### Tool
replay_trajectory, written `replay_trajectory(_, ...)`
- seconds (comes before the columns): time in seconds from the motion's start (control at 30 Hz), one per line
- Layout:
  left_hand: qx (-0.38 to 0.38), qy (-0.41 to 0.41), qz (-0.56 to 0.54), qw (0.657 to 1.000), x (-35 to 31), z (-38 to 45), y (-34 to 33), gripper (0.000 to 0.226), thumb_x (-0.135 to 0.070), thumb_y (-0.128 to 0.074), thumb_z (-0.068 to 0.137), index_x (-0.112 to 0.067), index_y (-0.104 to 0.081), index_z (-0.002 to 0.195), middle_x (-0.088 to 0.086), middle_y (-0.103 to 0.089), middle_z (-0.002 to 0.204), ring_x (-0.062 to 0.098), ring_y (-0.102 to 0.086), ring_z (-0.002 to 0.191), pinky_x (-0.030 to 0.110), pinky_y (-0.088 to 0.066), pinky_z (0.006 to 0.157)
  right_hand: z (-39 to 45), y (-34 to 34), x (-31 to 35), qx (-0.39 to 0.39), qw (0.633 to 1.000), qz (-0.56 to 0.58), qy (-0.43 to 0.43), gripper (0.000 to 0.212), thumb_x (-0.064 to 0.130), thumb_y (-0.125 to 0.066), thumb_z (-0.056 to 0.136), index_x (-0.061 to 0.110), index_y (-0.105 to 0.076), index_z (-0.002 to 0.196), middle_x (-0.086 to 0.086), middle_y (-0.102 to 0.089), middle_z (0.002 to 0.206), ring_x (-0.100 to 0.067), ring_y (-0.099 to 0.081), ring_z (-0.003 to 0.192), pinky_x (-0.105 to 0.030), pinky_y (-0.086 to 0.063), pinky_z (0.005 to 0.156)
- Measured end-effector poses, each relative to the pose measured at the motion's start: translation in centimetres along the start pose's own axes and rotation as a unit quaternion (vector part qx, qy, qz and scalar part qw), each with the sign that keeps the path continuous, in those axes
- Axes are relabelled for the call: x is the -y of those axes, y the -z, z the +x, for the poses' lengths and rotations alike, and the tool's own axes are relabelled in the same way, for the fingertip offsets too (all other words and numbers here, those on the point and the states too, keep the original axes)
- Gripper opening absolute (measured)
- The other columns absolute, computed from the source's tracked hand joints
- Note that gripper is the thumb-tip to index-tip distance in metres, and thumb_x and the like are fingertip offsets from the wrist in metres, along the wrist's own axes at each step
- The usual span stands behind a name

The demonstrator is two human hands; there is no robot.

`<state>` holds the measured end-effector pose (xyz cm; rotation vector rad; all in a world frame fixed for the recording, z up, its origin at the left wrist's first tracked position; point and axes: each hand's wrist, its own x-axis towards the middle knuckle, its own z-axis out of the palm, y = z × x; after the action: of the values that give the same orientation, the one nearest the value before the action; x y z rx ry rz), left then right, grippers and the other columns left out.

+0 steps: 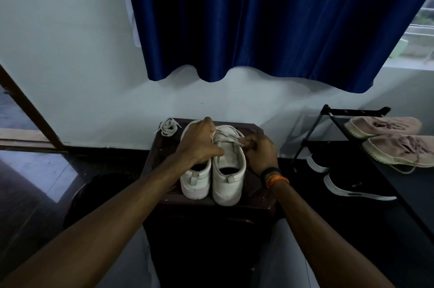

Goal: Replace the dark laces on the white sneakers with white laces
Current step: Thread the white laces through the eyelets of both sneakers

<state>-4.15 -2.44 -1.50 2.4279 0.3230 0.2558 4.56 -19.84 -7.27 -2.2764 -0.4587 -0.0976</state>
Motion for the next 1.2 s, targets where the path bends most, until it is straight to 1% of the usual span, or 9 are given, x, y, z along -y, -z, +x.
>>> replay_trajectory(0.2, 0.042, -0.002, -0.028, 0.999, -2.2, 1.7, 0.9, 0.049, -0.042, -0.085, 0.067, -0.020, -0.062, 0.105, -0.005, -0.069, 0.092, 0.011, -0.066, 0.084, 0.030, -0.054, 0.070, 1.3, 1.0, -1.4, -0.020, 0.996, 0.058, -0.066, 0.039, -0.014, -0.050, 0.078, 0.013, -0.076, 0.088, -0.005, -0.075, 0.091, -0.019, -0.071, 0.079, -0.036, -0.062, 0.079)
replay_trajectory(0.33, 0.001, -0.024, -0.117, 0.993, -5.0, 4.1, 3.9, 0.015, -0.027, -0.067, 0.088, -0.019, -0.069, 0.100, -0.009, -0.072, 0.094, 0.004, -0.066, 0.086, 0.026, -0.051, 0.081, 1.7, 1.3, -3.8, 0.054, 0.994, -0.018, -0.098, 0.033, -0.003, -0.054, 0.084, 0.022, -0.076, 0.083, -0.008, -0.075, 0.097, -0.032, -0.071, 0.091, -0.044, -0.059, 0.087)
replay_trajectory(0.43, -0.022, -0.015, -0.199, 0.980, -6.3, 5.9, 6.1, 0.017, -0.015, -0.057, 0.091, -0.016, -0.072, 0.099, -0.007, -0.077, 0.084, 0.006, -0.071, 0.080, 0.027, -0.055, 0.083, 1.3, 1.8, -4.3, 0.143, 0.980, -0.128, -0.052, 0.026, 0.007, -0.059, 0.086, 0.020, -0.079, 0.094, -0.005, -0.076, 0.107, -0.027, -0.067, 0.105, -0.033, -0.050, 0.095)
replay_trajectory(0.53, 0.017, -0.019, -0.213, 0.977, -7.1, 6.8, 6.6, 0.024, -0.005, -0.054, 0.091, -0.009, -0.071, 0.107, 0.002, -0.078, 0.094, 0.015, -0.075, 0.087, 0.029, -0.059, 0.084, 1.7, 2.4, -2.4, 0.085, 0.983, -0.164, -0.014, 0.019, 0.019, -0.061, 0.085, 0.026, -0.078, 0.090, -0.003, -0.077, 0.098, -0.033, -0.068, 0.099, -0.037, -0.052, 0.092)
replay_trajectory(0.67, 0.043, -0.040, -0.191, 0.980, -8.0, 7.1, 5.4, 0.025, -0.006, -0.059, 0.096, -0.001, -0.068, 0.119, 0.007, -0.076, 0.100, 0.017, -0.075, 0.088, 0.033, -0.062, 0.084, 2.1, 4.9, 4.0, -0.100, 0.986, 0.129, 0.021, 0.012, 0.023, -0.065, 0.091, 0.025, -0.076, 0.096, 0.009, -0.075, 0.093, -0.015, -0.069, 0.077, -0.036, -0.059, 0.072)
replay_trajectory(0.8, 0.025, -0.068, -0.149, 0.986, -8.8, 7.0, 4.9, 0.023, -0.017, -0.062, 0.099, -0.007, -0.072, 0.117, 0.004, -0.075, 0.111, 0.013, -0.074, 0.091, 0.033, -0.060, 0.088, 1.9, 6.4, 8.4, 0.026, 0.937, 0.347, -0.004, 0.030, 0.026, -0.073, 0.091, 0.018, -0.062, 0.117, -0.006, -0.072, 0.108, -0.027, -0.073, 0.069, -0.036, -0.059, 0.060)
replay_trajectory(0.97, 0.050, -0.096, -0.098, 0.989, -8.7, 6.7, 5.2, 0.019, -0.024, -0.067, 0.096, -0.015, -0.077, 0.110, -0.005, -0.077, 0.099, 0.004, -0.074, 0.078, 0.025, -0.060, 0.081, 2.5, 6.3, 8.1, -0.005, 0.933, 0.356, -0.054, 0.034, 0.014, -0.079, 0.086, 0.010, -0.059, 0.112, -0.015, -0.074, 0.095, -0.031, -0.075, 0.073, -0.047, -0.063, 0.066)
replay_trajectory(1.1, 0.038, -0.117, -0.022, 0.992, -8.6, 6.8, 5.1, 0.018, -0.025, -0.066, 0.097, -0.013, -0.078, 0.099, -0.004, -0.076, 0.080, 0.004, -0.072, 0.068, 0.024, -0.061, 0.072, 3.2, 6.8, 7.6, -0.031, 0.950, 0.307, -0.044, 0.010, 0.006, -0.070, 0.092, 0.006, -0.070, 0.101, -0.010, -0.075, 0.078, -0.024, -0.075, 0.071, -0.040, -0.064, 0.072)
replay_trajectory(1.2, 0.005, -0.115, 0.060, 0.992, -7.4, 7.4, 5.5, 0.026, -0.033, -0.067, 0.096, -0.012, -0.077, 0.086, 0.000, -0.073, 0.076, 0.011, -0.070, 0.072, 0.032, -0.057, 0.075, 4.2, 8.1, 6.6, -0.121, 0.949, 0.288, -0.042, 0.011, 0.005, -0.066, 0.094, 0.006, -0.074, 0.100, -0.006, -0.074, 0.079, -0.019, -0.075, 0.071, -0.032, -0.063, 0.075)
